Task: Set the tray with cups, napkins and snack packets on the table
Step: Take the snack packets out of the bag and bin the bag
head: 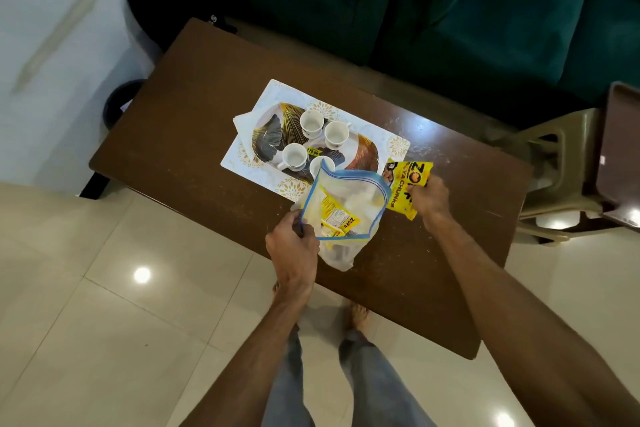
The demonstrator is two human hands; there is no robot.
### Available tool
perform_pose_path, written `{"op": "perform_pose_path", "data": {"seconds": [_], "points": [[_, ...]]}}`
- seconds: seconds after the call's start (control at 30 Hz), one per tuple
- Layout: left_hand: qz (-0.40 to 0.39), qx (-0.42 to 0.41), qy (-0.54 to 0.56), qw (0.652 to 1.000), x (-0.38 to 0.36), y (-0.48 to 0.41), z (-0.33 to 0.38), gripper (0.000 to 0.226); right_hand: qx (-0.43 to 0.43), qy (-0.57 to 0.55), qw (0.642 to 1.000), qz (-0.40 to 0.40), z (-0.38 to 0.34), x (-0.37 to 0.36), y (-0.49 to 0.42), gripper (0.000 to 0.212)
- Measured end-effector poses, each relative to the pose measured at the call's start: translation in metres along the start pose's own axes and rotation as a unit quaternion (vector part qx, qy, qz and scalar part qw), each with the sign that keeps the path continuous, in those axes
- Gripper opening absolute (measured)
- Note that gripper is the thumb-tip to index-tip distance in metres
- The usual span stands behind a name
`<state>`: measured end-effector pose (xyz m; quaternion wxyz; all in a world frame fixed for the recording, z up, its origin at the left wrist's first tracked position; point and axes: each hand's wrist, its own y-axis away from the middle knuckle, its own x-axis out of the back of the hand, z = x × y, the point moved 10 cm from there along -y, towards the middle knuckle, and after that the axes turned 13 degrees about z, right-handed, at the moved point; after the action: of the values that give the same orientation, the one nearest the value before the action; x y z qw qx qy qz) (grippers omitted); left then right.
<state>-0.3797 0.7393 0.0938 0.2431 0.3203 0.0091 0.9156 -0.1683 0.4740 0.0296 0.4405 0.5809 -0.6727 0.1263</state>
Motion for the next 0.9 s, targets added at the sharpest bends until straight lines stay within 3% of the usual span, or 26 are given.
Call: {"op": "perform_pose_path", "data": {"seconds": [0.1, 0.23, 0.33, 0.47, 0.57, 0.67, 0.73, 0.8, 0.9], "points": [[0.007, 0.004, 0.007, 1.000, 0.001, -0.001, 0.001, 0.023, 0.038, 0.076, 0.996, -0.025, 0.026, -0.027, -0.001, 0.019], [-0.005, 0.004, 0.013, 1.000, -0.006, 0.003, 0.000, 0.022, 0.076, 0.162, 0.976, -0.122, 0.052, -0.067, 0.007, 0.025], [-0.003, -0.013, 0.016, 1.000, -0.008, 0.006, 0.000, 0.021, 0.080, 0.170, 0.971, -0.148, 0.065, -0.079, 0.006, 0.034], [-0.008, -0.017, 0.016, 1.000, -0.009, 0.009, 0.001, 0.021, 0.079, 0.160, 0.980, -0.093, 0.061, -0.057, 0.006, 0.035], [-0.013, -0.009, 0.018, 1.000, -0.009, 0.011, 0.003, 0.022, 0.184, 0.138, 0.973, 0.011, 0.005, -0.011, 0.024, 0.035], [-0.005, 0.008, 0.013, 1.000, -0.005, 0.010, 0.006, 0.020, 0.305, 0.015, 0.949, 0.079, -0.073, 0.038, 0.075, 0.024], [-0.002, 0.016, 0.010, 1.000, -0.003, 0.010, 0.006, 0.017, 0.394, -0.026, 0.918, 0.034, -0.114, 0.038, 0.118, 0.013], [-0.002, 0.023, 0.005, 1.000, -0.002, 0.009, 0.004, 0.012, 0.430, 0.036, 0.898, -0.085, -0.126, -0.004, 0.141, 0.014], [-0.002, 0.016, 0.000, 1.000, -0.003, 0.008, -0.001, 0.007, 0.349, 0.219, 0.877, -0.248, -0.094, -0.088, 0.138, 0.031]]}}
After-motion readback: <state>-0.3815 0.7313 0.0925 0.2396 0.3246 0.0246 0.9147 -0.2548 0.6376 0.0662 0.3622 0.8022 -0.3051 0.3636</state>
